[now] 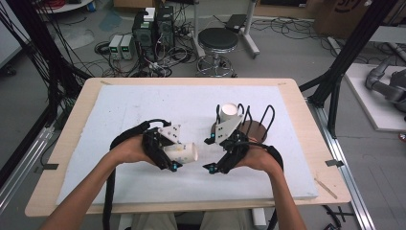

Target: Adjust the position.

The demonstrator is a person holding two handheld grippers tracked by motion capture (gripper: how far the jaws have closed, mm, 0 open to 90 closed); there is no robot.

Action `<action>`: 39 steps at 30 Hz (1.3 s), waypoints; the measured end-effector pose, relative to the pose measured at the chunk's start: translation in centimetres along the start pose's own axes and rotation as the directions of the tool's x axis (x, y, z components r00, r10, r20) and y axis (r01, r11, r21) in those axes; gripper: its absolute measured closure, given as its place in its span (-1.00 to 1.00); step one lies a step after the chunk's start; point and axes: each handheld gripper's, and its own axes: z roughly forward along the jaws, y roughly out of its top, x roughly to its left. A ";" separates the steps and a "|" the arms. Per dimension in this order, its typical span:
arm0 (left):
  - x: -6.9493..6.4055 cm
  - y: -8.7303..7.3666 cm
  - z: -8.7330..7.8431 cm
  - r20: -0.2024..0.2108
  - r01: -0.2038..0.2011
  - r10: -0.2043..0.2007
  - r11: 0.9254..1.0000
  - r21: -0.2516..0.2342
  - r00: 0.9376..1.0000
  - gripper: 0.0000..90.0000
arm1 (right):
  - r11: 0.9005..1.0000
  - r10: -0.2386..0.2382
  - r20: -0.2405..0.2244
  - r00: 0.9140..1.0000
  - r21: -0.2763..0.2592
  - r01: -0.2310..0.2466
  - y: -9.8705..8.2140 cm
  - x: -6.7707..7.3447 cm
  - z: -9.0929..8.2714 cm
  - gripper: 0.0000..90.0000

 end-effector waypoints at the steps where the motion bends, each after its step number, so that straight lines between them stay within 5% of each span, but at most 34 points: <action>1: 0.0 0.1 0.0 0.001 -0.003 0.003 1.000 0.009 1.000 -0.34 | 1.000 0.000 -0.002 1.000 0.004 0.000 0.0 0.0 0.1 -0.65; 17: -0.3 2.1 1.6 0.018 -0.036 0.035 0.997 0.062 0.999 -0.34 | 0.991 -0.023 0.001 1.000 0.133 0.023 0.5 0.3 1.8 -0.59; 28: -0.3 2.4 2.2 0.021 -0.042 0.040 0.996 0.085 0.999 -0.34 | 0.990 -0.028 0.000 1.000 0.139 0.028 0.9 0.4 2.6 -0.58; 39: -0.4 2.5 2.5 0.020 -0.050 0.048 0.994 0.096 0.999 -0.35 | 0.992 -0.035 0.004 0.999 0.121 0.034 1.0 0.2 2.9 -0.20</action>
